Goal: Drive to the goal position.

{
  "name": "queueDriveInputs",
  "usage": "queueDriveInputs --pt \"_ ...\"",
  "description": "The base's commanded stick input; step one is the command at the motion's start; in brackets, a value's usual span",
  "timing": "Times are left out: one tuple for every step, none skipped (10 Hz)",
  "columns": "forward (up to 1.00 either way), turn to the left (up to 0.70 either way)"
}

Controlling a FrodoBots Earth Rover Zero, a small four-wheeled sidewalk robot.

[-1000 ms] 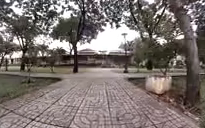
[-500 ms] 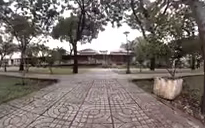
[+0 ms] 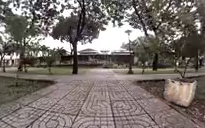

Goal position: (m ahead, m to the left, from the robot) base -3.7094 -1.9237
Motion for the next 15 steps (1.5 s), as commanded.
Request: queueDriveInputs --pt "0.7 0.0" --pt "0.7 0.0" --pt "0.7 0.0" --pt "0.7 0.0" --pt "0.7 0.0" --pt "0.7 0.0" --pt "0.7 0.0" --pt "0.7 0.0" --pt "0.7 0.0" --pt "0.7 0.0" --pt "0.7 0.0" --pt "0.7 0.0" --pt "0.7 0.0" --pt "0.7 0.0" --pt "0.7 0.0"
